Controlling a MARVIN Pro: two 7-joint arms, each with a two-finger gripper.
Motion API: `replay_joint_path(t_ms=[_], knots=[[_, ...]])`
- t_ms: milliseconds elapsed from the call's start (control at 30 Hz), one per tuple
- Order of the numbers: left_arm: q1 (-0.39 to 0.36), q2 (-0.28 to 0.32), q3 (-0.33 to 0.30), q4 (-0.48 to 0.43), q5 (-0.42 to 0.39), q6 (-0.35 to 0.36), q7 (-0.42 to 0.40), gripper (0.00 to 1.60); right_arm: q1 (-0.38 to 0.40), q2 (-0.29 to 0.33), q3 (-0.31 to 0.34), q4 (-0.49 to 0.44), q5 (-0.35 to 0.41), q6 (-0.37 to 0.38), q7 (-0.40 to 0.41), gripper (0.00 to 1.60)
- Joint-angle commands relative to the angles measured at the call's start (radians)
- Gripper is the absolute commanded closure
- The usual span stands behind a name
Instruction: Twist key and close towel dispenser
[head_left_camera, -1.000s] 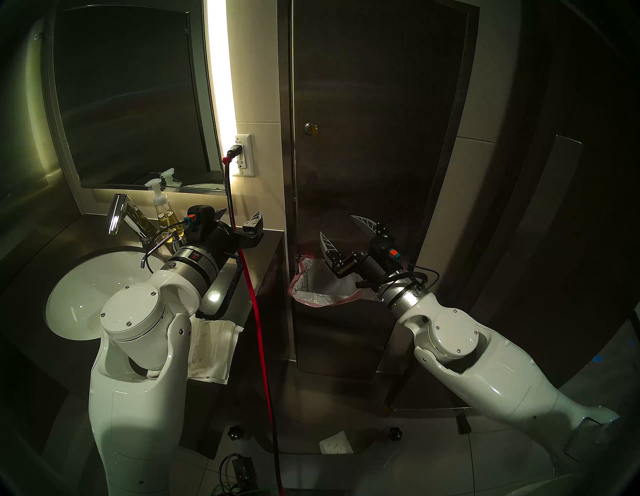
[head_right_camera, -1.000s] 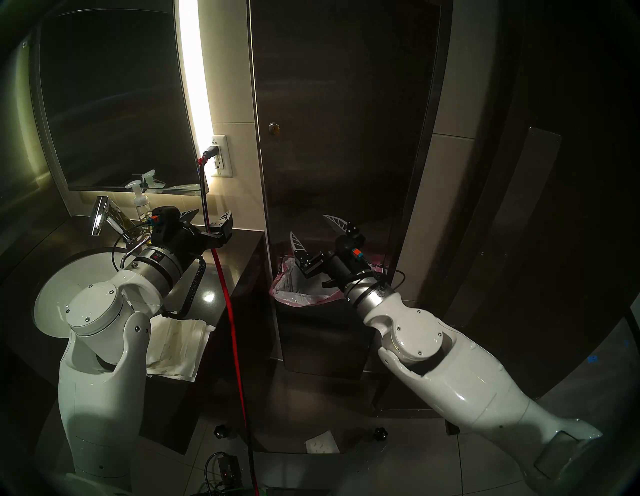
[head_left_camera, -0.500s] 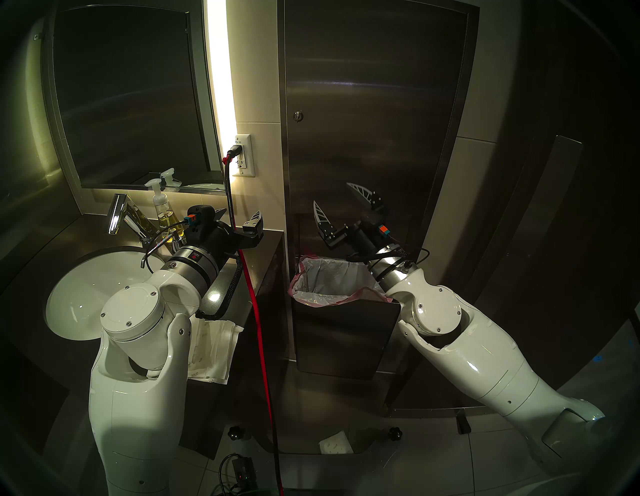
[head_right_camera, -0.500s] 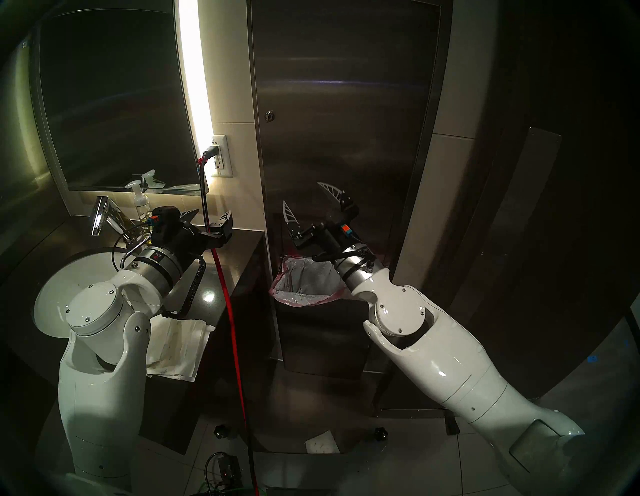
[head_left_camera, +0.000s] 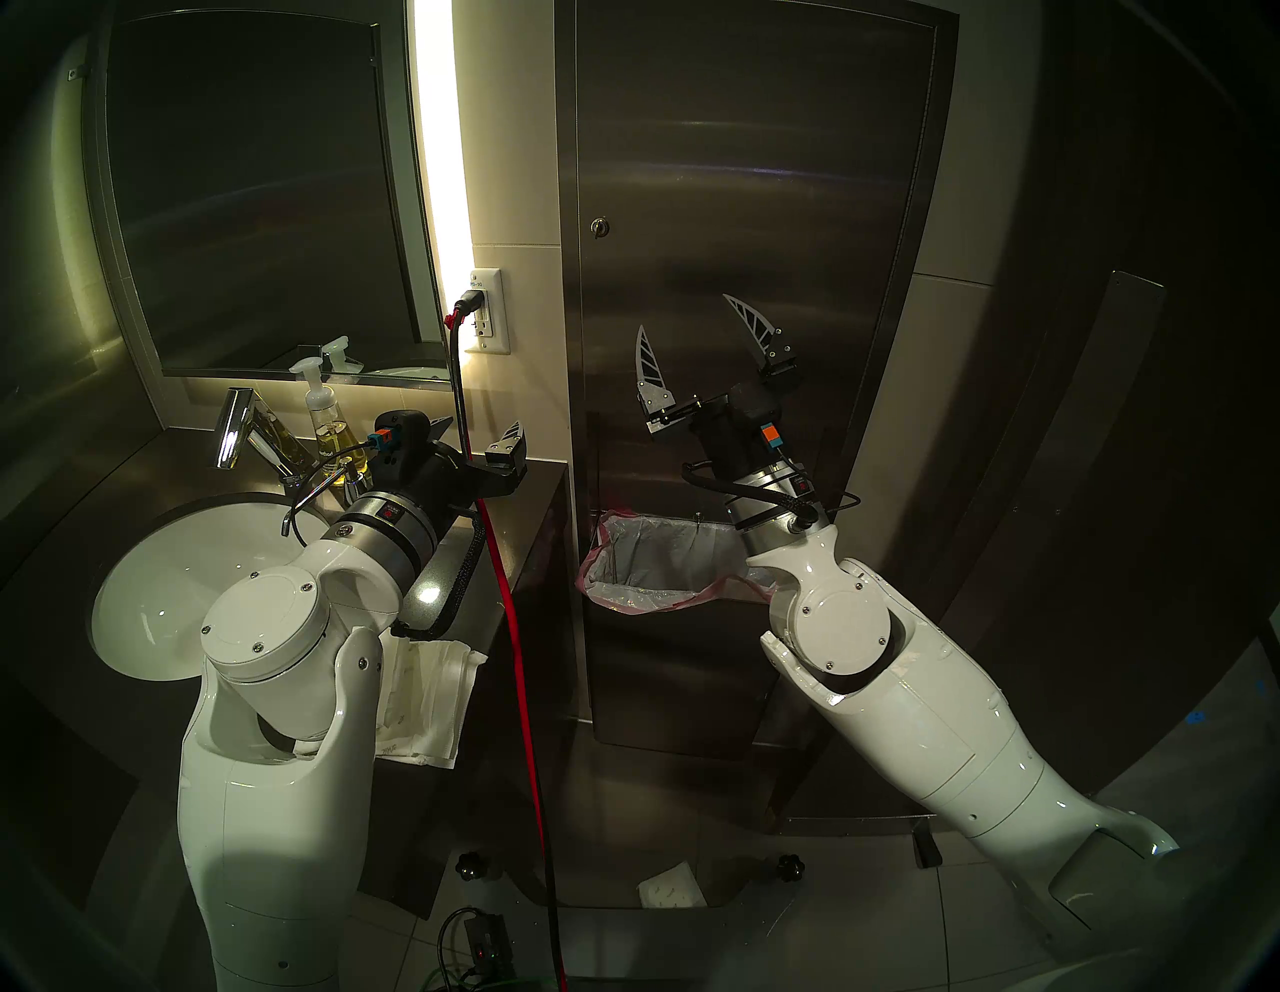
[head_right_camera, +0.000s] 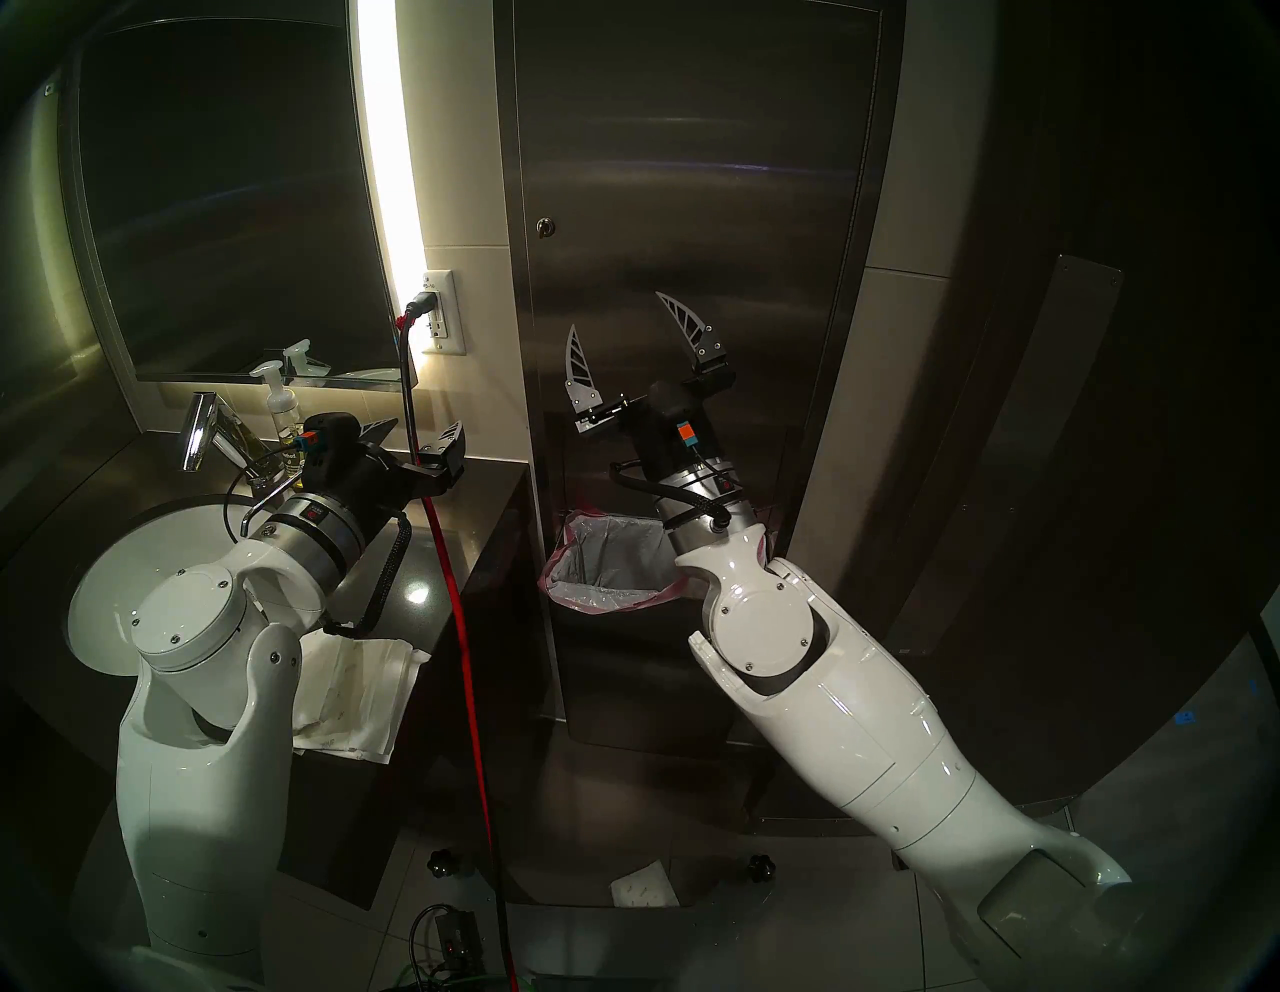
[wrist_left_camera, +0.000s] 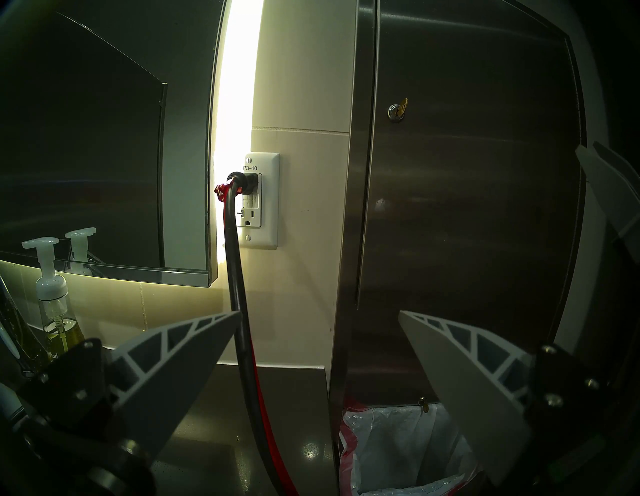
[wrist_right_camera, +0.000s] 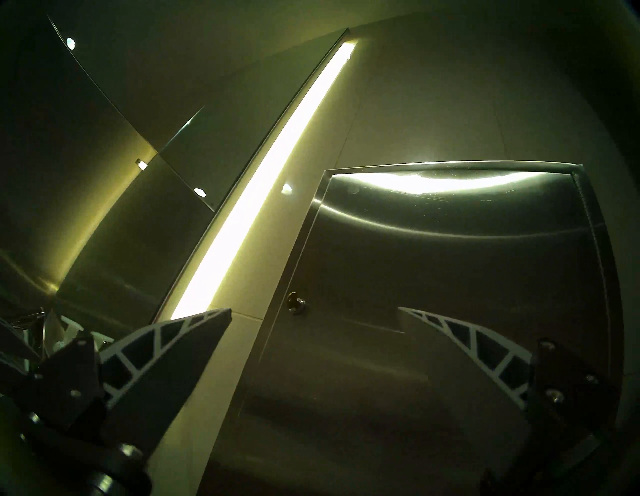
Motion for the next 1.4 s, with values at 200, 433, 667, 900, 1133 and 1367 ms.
replay_joint_path(t_ms=[200,433,667,900,1133,1367], knots=[[-0.005,0.0,0.001,-0.011,0.0,-0.001,0.0,0.0,0.089,-0.116,-0.005,0.048,-0.027,0.023,-0.048,1.6],[-0.005,0.0,0.001,-0.011,0.0,-0.001,0.0,0.0,0.149,-0.162,-0.006,0.103,-0.03,0.044,-0.047,1.6],[-0.005,0.0,0.001,-0.011,0.0,-0.001,0.0,0.0,0.213,-0.216,-0.002,0.175,-0.019,0.093,-0.044,1.6],[-0.005,0.0,0.0,-0.01,0.0,-0.002,0.0,0.0,0.277,-0.268,0.023,0.226,0.005,0.163,-0.026,1.6],[-0.005,0.0,0.0,-0.01,0.0,-0.002,0.0,0.0,0.349,-0.308,0.028,0.289,0.026,0.228,-0.001,1.6],[-0.005,0.0,0.0,-0.011,0.0,-0.001,0.0,0.0,0.408,-0.356,0.045,0.362,0.041,0.345,-0.01,1.6]])
